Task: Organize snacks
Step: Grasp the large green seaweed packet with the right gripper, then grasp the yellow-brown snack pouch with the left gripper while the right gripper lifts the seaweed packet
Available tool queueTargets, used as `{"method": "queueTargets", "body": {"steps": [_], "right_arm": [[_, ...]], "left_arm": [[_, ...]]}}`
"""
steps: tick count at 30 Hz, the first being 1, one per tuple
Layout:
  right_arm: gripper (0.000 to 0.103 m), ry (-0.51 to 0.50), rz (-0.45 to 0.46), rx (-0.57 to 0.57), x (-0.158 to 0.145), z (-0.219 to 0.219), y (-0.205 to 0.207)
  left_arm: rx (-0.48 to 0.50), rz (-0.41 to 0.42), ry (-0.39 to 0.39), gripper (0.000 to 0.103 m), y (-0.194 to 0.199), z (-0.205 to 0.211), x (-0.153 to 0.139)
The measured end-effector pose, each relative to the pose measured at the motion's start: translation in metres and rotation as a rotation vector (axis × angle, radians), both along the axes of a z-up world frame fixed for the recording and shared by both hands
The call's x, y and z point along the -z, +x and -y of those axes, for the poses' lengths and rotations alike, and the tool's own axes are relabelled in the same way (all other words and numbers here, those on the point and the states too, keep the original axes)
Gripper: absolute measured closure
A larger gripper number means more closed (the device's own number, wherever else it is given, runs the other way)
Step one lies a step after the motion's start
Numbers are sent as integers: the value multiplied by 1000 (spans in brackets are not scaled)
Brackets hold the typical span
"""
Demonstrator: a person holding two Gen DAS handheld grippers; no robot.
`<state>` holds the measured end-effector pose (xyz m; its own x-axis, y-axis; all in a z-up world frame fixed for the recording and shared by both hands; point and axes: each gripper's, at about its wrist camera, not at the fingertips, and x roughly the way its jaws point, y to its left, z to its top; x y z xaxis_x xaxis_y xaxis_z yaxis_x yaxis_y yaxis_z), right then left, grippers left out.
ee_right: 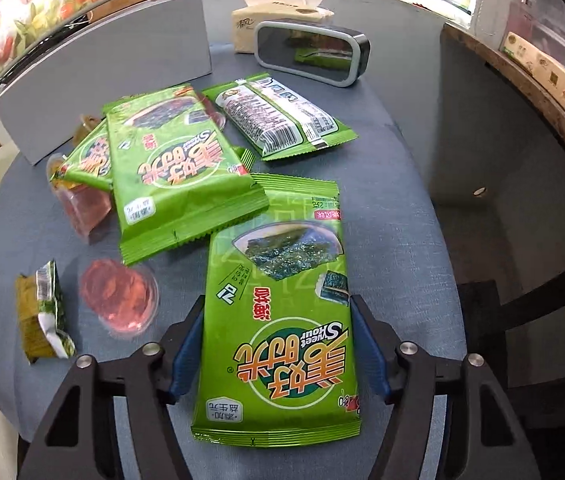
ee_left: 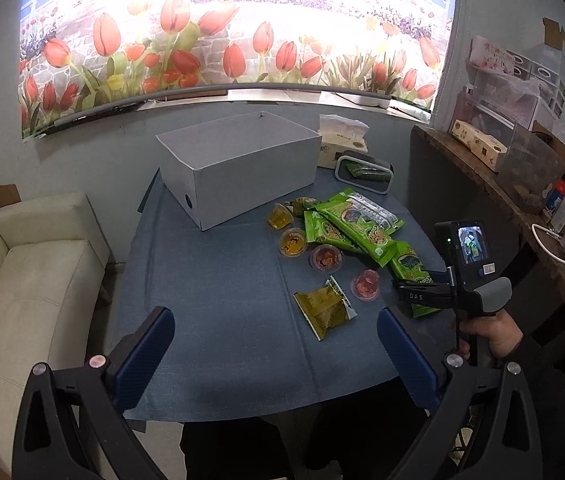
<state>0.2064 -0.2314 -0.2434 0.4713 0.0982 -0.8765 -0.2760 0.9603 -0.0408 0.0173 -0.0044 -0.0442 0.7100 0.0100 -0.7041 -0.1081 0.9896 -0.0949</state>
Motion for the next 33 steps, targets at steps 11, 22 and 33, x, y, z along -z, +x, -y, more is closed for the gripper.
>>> {"method": "queueTargets", "body": {"steps": [11, 22, 33], "right_arm": [[32, 90, -5, 57, -21, 49, -59], [32, 26, -21, 43, -32, 53, -72], [32, 38, -50, 126, -32, 93, -90]], "left_arm": [[40, -135, -4, 0, 62, 30, 77], [26, -284, 15, 0, 134, 62, 154], [26, -300, 58, 12, 147, 73, 168]]}}
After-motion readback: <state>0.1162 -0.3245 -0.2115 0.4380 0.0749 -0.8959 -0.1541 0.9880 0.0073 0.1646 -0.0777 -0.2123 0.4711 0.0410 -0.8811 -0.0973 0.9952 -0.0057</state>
